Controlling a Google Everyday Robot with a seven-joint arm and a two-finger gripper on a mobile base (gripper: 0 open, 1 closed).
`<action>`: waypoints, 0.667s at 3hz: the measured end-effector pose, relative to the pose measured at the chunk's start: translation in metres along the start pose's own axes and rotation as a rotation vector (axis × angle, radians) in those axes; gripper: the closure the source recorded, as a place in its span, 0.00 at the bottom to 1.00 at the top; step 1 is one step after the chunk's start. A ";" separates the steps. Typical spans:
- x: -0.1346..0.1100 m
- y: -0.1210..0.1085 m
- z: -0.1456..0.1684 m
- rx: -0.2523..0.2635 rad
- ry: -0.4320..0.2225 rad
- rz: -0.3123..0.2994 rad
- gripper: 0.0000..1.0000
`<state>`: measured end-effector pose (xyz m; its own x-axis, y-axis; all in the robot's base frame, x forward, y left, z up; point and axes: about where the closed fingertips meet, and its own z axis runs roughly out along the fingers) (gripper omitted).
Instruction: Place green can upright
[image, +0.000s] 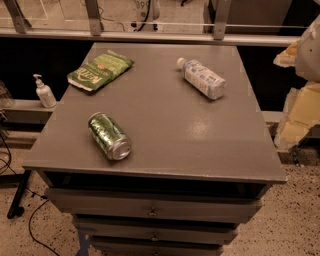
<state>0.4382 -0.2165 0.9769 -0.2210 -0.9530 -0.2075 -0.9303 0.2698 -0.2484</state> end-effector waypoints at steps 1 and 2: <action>0.000 0.000 0.000 0.000 0.000 0.000 0.00; -0.017 0.003 0.001 -0.007 -0.067 0.004 0.00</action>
Offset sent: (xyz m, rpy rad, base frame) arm 0.0024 0.0454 -0.0001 0.1823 -0.0090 0.0413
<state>0.4392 -0.1995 0.9784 -0.2046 -0.9404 -0.2715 -0.9315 0.2723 -0.2411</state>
